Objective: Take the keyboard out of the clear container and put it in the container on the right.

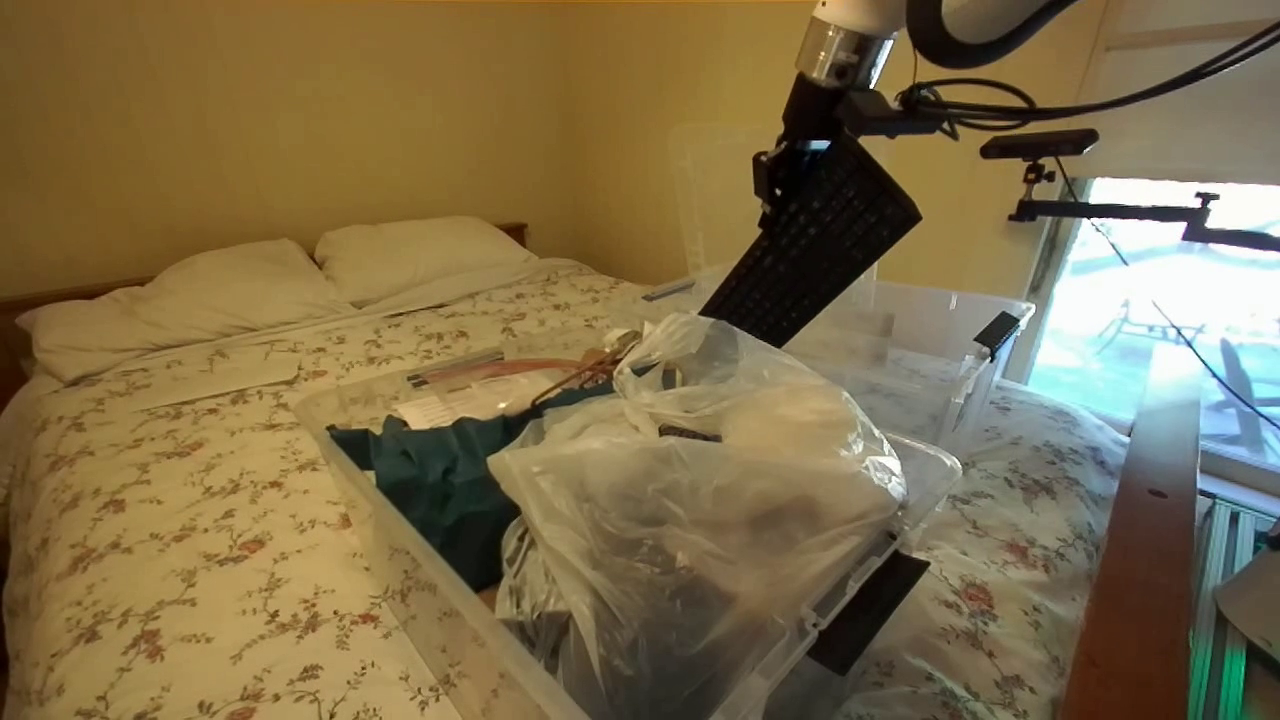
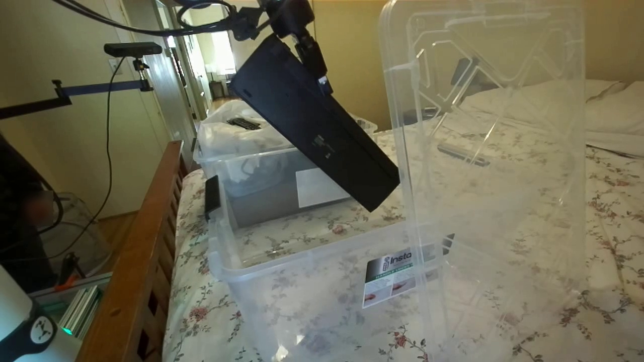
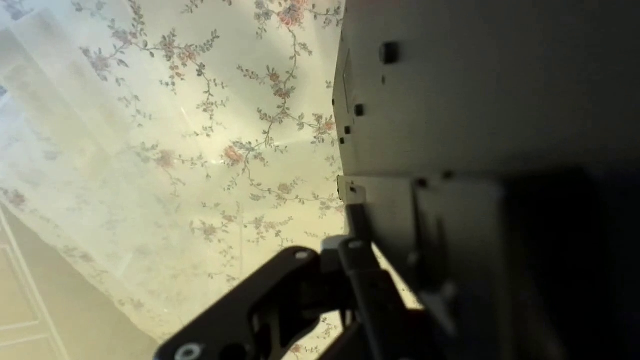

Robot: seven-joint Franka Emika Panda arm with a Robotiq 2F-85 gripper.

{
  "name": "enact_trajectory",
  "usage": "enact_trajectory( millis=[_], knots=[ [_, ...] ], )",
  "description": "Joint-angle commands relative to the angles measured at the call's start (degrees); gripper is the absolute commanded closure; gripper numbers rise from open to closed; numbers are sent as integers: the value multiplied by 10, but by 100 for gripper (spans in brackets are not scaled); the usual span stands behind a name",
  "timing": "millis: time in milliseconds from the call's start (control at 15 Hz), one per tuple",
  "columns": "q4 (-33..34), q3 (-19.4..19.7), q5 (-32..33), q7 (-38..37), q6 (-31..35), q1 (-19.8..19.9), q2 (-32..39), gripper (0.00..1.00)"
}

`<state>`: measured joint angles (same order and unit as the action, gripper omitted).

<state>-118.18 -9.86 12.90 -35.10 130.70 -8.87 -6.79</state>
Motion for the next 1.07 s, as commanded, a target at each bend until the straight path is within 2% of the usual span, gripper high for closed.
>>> enact_trajectory(
  millis=[0, 200, 267, 467, 667, 733, 1000],
  knots=[
    [-44, 4, -29, 3, 138, 12, -2, 94],
    [-73, 6, -63, 18, 249, 13, 3, 94],
    [-82, 6, -77, 37, 263, 11, 3, 94],
    [-102, 9, -109, 125, 236, 8, -9, 94],
    [-115, 13, -96, 191, 192, 15, -23, 94],
    [-98, 5, -88, 151, 207, 16, 7, 74],
    [-107, 10, -88, 179, 196, 17, -2, 74]
  ],
)
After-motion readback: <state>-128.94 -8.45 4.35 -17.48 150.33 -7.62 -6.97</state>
